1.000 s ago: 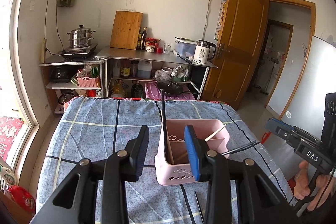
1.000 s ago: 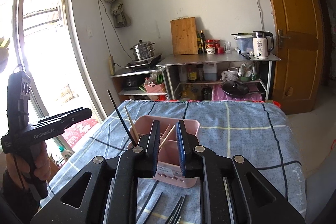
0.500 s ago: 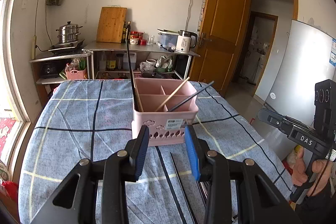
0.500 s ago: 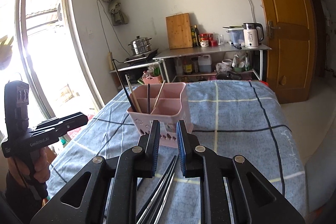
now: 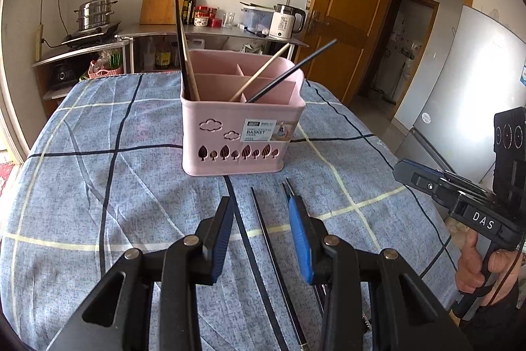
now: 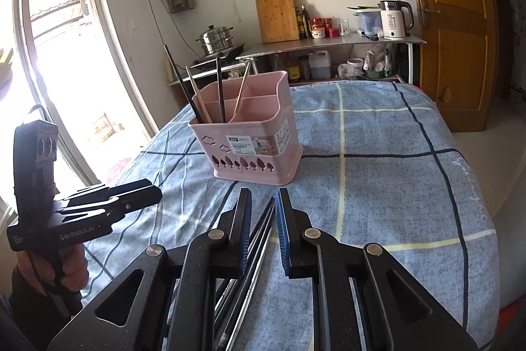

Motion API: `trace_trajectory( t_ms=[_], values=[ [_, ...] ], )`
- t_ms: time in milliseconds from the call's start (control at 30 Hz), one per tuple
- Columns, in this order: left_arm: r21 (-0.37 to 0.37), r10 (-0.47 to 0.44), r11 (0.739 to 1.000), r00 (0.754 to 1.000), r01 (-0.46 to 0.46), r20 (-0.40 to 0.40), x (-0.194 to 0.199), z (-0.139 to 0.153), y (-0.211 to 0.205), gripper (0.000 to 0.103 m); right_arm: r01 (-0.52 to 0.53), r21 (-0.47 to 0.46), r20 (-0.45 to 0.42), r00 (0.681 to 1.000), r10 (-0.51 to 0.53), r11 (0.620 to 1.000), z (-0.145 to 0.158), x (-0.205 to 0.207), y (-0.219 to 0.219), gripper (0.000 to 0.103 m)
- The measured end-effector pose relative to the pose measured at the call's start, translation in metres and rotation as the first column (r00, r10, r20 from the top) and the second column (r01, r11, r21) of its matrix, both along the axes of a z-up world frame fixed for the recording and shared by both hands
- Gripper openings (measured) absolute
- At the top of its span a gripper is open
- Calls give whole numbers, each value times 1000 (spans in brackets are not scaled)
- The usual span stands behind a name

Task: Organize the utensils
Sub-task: 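Grasp another black chopstick with the left gripper while the right gripper grasps one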

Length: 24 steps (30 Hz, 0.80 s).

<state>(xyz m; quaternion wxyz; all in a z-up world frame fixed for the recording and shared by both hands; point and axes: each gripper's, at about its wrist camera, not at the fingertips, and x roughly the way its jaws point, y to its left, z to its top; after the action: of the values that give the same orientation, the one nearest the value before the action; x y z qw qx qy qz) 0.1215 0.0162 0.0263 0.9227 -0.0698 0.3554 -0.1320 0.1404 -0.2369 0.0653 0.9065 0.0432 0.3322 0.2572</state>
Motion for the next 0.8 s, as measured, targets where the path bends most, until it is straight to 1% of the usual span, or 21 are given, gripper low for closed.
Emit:
trace_trajectory(
  t_ms=[233, 400, 633, 700, 800],
  values=[
    [18, -17, 1000, 994, 19, -104, 23, -31, -14, 37, -17, -47, -72, 997, 13, 999, -23, 16, 11, 16],
    [43, -27, 999, 988, 34, -152, 42, -49, -26, 36, -30, -80, -121, 992, 21, 996, -36, 30, 20, 15],
    [75, -33, 996, 975, 51, -222, 61, -71, -41, 24, -49, -119, -170, 985, 28, 992, -50, 47, 32, 15],
    [91, -31, 995, 978, 51, -208, 61, -72, -42, 20, -53, -127, -182, 983, 29, 990, -53, 51, 37, 15],
    [89, -25, 995, 978, 45, -208, 61, -73, -38, 12, -57, -144, -199, 980, 28, 988, -59, 60, 44, 15]
  ],
)
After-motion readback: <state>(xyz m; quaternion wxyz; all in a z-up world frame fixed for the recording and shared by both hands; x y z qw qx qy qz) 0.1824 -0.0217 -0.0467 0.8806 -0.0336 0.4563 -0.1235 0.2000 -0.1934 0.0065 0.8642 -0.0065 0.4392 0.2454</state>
